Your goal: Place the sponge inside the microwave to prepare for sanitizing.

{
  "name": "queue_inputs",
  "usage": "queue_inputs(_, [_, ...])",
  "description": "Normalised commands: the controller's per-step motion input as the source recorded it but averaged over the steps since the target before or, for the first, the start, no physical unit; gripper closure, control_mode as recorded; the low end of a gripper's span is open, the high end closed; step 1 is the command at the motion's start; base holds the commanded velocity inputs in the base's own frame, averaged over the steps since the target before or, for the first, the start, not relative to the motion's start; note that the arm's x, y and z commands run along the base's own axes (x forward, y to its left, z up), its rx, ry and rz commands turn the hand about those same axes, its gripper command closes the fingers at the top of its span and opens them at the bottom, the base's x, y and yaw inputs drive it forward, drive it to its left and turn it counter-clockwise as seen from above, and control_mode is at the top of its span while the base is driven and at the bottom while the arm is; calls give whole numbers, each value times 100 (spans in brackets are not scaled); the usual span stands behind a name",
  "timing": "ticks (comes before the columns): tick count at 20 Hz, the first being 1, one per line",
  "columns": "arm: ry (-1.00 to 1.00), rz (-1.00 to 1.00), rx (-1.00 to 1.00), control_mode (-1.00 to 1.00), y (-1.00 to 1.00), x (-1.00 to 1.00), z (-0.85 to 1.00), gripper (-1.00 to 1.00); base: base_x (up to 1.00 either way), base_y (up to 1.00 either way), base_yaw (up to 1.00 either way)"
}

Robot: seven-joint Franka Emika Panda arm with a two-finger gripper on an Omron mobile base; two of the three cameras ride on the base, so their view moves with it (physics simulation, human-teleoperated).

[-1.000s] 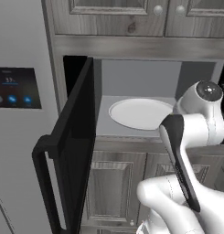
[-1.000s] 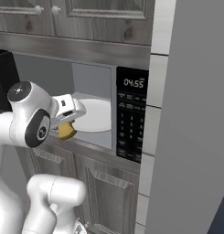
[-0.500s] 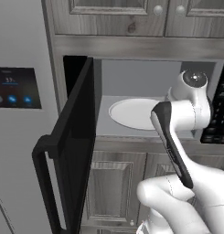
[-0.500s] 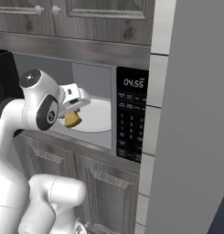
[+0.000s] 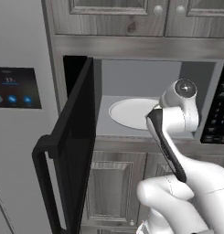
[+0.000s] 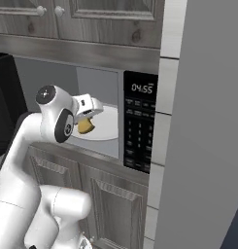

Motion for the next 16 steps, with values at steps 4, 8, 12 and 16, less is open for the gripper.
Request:
queue_inputs(4, [2,2,1,-100,8,57,0,100,0,0,0])
queue_inputs(8, [0,0,0,-100,13,23,-1,100,0,0,0])
queue_inputs(12, [-3,0,0,-100,11,14,-3,100,0,0,0])
queue_inputs(16, [-5,0,0,-100,4,8,-13,100,0,0,0])
